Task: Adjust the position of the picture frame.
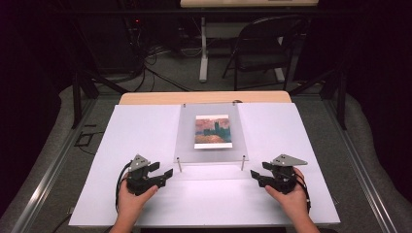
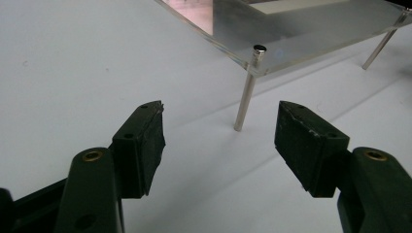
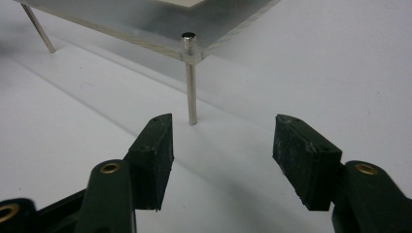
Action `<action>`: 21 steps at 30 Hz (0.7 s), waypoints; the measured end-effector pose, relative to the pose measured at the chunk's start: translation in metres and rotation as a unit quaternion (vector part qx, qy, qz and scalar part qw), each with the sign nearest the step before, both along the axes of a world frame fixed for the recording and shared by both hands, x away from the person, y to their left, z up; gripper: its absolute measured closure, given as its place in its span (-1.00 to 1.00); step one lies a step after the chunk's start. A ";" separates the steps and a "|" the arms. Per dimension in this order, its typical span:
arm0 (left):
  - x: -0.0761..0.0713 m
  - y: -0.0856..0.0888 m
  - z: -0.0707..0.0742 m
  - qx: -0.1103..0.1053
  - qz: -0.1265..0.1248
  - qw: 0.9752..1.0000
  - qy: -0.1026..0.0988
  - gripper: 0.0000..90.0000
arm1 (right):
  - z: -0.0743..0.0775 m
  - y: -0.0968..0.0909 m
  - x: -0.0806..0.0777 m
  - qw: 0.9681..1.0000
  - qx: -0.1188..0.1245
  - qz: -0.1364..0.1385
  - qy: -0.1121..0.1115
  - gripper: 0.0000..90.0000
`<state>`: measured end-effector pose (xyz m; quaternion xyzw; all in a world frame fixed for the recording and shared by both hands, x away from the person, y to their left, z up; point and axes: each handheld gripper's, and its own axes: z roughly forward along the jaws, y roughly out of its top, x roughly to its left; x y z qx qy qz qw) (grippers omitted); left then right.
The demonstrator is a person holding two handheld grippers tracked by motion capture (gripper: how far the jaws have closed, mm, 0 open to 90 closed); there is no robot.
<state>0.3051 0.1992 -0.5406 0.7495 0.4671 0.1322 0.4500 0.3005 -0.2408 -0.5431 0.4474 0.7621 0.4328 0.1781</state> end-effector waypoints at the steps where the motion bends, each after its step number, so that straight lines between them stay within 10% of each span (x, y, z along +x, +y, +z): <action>1: 0.001 0.001 0.000 -0.002 0.001 1.000 0.001 -0.23 | 0.000 -0.001 0.001 1.000 0.003 -0.001 0.000 -0.14; 12: 0.019 0.005 0.008 -0.006 0.021 1.000 -0.001 -0.23 | 0.006 -0.007 0.013 1.000 0.015 -0.013 0.008 -0.16; 21: 0.050 0.002 0.031 0.008 0.008 1.000 -0.004 -0.23 | 0.028 -0.010 0.035 0.999 -0.027 -0.024 0.002 -0.17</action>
